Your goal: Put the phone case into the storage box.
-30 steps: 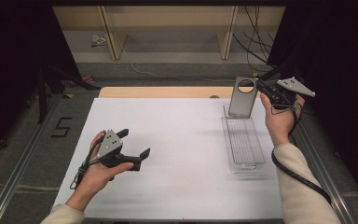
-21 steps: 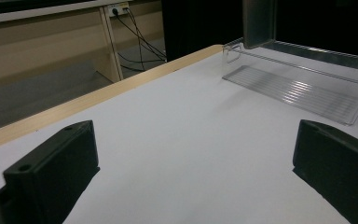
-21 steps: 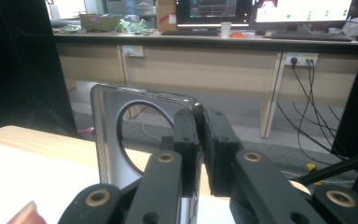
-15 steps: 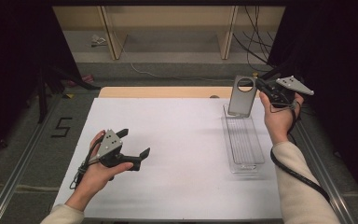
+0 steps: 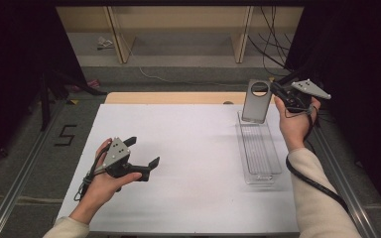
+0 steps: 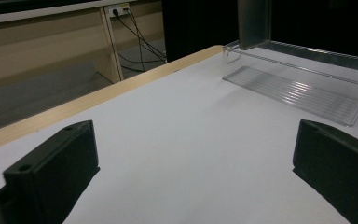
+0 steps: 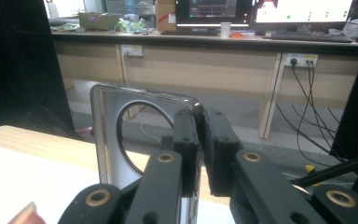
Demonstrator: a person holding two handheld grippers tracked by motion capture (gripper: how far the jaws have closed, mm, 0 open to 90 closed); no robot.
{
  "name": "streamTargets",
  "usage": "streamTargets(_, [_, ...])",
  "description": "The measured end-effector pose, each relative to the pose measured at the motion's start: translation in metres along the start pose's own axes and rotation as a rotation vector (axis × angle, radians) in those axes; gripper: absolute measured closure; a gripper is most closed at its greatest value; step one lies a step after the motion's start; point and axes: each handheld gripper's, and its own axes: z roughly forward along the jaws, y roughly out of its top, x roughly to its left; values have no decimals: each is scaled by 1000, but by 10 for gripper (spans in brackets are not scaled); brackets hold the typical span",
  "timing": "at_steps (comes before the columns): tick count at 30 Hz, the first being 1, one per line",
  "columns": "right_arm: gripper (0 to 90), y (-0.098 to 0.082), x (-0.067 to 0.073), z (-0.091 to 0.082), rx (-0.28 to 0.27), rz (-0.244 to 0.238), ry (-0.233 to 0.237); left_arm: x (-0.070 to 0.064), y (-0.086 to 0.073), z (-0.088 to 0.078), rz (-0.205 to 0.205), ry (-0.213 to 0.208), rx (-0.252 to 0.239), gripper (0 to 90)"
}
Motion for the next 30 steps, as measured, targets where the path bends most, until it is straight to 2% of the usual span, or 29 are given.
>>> streamTargets(30, [847, -7, 0, 11, 5, 4, -14, -1, 0, 0, 2, 0, -1, 0])
